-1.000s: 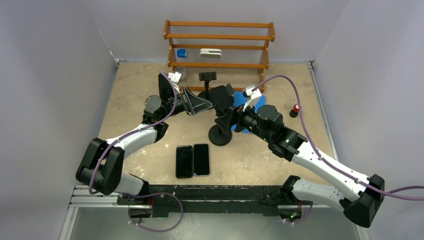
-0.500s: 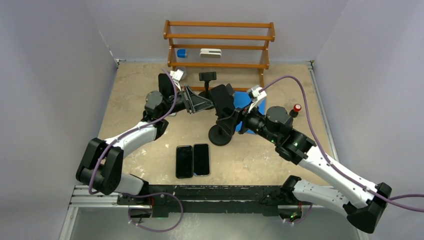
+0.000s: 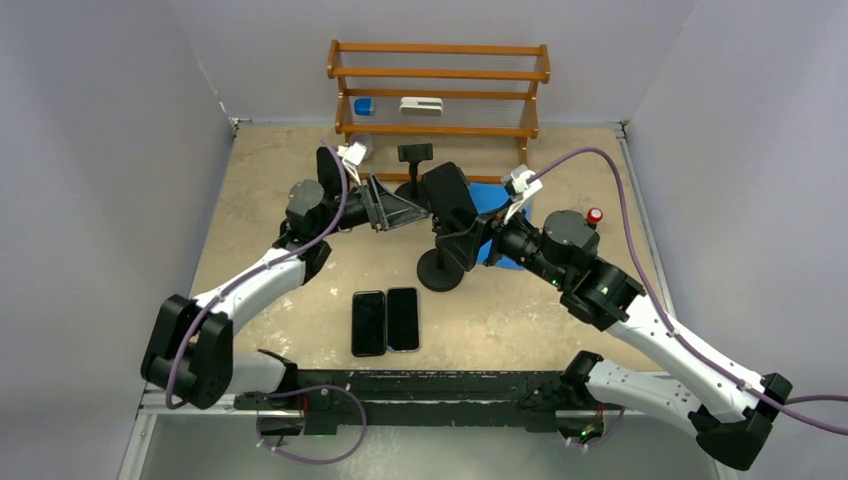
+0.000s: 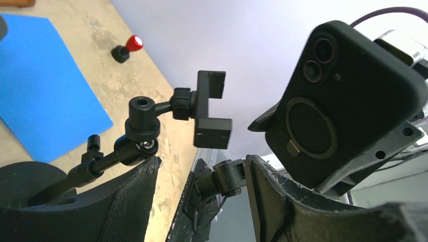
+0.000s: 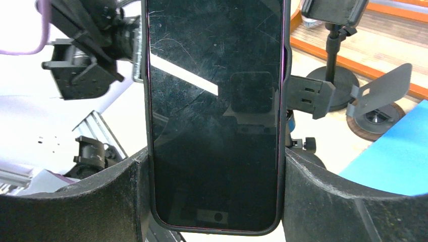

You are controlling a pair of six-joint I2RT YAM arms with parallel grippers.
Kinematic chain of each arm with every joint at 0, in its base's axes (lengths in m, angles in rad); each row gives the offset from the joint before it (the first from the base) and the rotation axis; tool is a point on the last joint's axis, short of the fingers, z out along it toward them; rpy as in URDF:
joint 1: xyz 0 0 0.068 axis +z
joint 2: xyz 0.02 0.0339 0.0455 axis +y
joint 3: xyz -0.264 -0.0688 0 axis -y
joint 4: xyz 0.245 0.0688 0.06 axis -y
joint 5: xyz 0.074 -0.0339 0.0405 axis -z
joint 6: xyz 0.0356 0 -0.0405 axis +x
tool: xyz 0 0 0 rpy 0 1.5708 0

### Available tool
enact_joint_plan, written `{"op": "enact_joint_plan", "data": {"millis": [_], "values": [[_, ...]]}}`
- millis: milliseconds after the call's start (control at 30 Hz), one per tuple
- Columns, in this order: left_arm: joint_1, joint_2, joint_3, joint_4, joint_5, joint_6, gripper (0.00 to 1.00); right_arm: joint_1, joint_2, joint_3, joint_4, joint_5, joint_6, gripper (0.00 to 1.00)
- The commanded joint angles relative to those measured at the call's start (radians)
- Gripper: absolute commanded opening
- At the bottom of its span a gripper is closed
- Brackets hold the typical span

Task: Remove the phone from the phone stand
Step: Remove the phone from the phone stand, then place the phone at the center of the board.

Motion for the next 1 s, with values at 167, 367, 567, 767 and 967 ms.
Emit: {"op": "enact_joint_plan", "data": {"millis": [167, 367, 567, 767, 967], "values": [[0.007, -0.275, 0.031, -0.207, -0.263, 0.224, 0.64, -0.004, -0.019, 0.145, 0.051, 0.067, -0.127, 0.00], [0.007, -0.433, 0.031, -0.238, -0.484, 0.312, 0.69, 0.057, 0.041, 0.212, 0.051, 0.204, -0.202, 0.00], [0.007, -0.511, 0.077, -0.269, -0.515, 0.337, 0.75, 0.157, 0.136, 0.273, 0.099, 0.385, -0.219, 0.00], [0.007, -0.518, 0.162, -0.349, -0.413, 0.351, 0.79, 0.279, 0.234, 0.335, 0.126, 0.615, -0.223, 0.00], [0.007, -0.447, 0.266, -0.464, -0.250, 0.378, 0.76, 0.317, 0.283, 0.365, 0.128, 0.689, -0.190, 0.00]]}}
